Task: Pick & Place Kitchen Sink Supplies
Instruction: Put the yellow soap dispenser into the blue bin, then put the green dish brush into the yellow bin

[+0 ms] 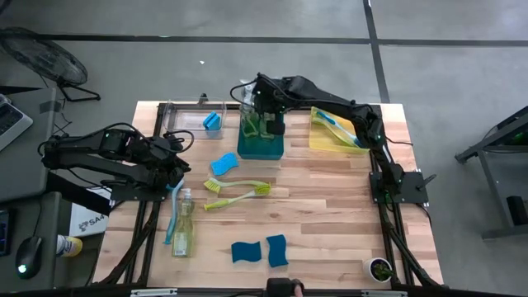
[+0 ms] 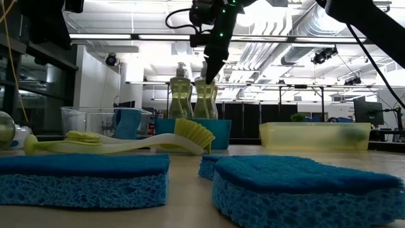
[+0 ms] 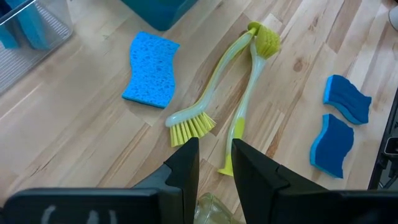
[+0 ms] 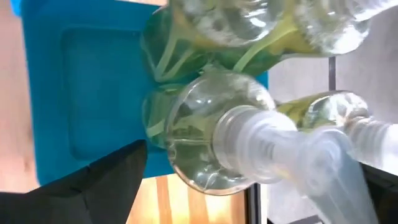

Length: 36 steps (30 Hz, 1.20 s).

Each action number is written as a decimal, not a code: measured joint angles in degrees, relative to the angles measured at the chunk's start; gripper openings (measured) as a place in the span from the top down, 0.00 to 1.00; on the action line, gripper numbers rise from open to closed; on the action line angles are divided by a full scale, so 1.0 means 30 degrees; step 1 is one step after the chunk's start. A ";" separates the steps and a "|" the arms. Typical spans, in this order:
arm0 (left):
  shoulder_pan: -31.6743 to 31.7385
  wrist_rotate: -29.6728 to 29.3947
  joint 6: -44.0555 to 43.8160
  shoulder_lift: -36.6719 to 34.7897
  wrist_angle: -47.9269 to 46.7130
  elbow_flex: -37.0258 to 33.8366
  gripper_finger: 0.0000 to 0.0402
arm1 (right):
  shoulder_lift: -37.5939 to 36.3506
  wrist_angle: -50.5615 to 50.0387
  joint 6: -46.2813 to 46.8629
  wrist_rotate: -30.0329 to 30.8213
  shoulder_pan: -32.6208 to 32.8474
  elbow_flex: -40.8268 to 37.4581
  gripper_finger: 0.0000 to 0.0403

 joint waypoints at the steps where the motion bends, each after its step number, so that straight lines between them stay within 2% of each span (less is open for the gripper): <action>1: 0.0000 0.0000 0.0000 -0.0001 0.0000 0.0000 0.77 | 0.0005 -0.0164 0.0135 0.0073 0.0088 0.0000 0.04; 15: -0.0002 -0.0007 0.0000 0.0002 0.0000 0.0000 0.77 | -0.0850 -0.1120 0.0954 0.3503 0.0518 -0.0036 0.05; 19: 0.0004 -0.0007 0.0000 -0.0004 -0.0015 0.0000 0.77 | -0.1549 -0.1934 0.2079 0.3727 0.0464 -0.0036 0.05; 22: 0.0004 -0.0007 0.0000 -0.0004 -0.0015 0.0000 0.77 | -0.2189 -0.2758 0.3522 0.3312 0.0462 -0.0029 0.05; 31: 0.0001 -0.0051 0.0645 -0.0001 0.0007 0.0000 0.77 | -0.3257 -0.5186 0.7673 0.0030 0.1188 -0.0029 0.05; 36: 0.0004 -0.0058 0.0705 -0.0004 0.0054 0.0000 0.77 | -0.3235 -0.6017 0.8802 -0.0512 0.2344 -0.0129 0.05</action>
